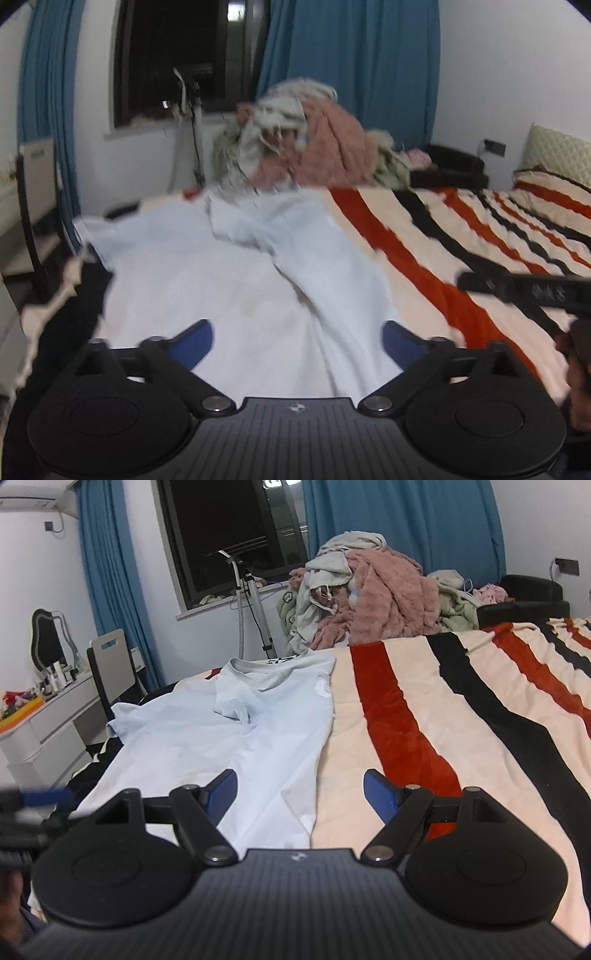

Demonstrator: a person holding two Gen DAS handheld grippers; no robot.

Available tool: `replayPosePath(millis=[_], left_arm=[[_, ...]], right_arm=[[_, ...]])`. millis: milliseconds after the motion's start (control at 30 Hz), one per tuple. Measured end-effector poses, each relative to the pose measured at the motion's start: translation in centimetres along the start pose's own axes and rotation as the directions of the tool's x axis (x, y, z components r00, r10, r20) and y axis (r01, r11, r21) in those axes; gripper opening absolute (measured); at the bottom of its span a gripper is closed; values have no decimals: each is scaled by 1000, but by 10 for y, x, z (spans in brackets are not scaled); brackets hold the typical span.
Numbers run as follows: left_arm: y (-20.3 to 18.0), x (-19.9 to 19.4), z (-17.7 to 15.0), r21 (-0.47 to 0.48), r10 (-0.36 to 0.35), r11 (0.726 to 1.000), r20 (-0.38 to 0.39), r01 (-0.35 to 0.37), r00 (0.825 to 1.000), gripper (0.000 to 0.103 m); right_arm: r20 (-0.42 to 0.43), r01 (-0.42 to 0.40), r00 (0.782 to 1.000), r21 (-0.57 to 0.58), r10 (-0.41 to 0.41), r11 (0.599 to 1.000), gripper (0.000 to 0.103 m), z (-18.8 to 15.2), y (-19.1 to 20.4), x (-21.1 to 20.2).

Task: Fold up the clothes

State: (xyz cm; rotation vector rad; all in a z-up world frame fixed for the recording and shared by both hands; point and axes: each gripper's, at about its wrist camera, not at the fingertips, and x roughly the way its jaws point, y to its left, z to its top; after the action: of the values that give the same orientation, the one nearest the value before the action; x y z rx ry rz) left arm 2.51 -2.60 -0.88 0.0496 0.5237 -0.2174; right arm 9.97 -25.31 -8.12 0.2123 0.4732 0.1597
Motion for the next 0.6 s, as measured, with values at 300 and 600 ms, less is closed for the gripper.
replayPosePath(millis=[300, 600], left_arm=[[33, -7, -20, -145, 38, 989, -9, -39, 999, 103], [47, -33, -14, -137, 82, 987, 28, -78, 996, 103]], right_arm=[[0, -10, 1000, -34, 10, 999, 77, -4, 13, 6], [-8, -19, 1000, -124, 18, 992, 77, -1, 40, 21]])
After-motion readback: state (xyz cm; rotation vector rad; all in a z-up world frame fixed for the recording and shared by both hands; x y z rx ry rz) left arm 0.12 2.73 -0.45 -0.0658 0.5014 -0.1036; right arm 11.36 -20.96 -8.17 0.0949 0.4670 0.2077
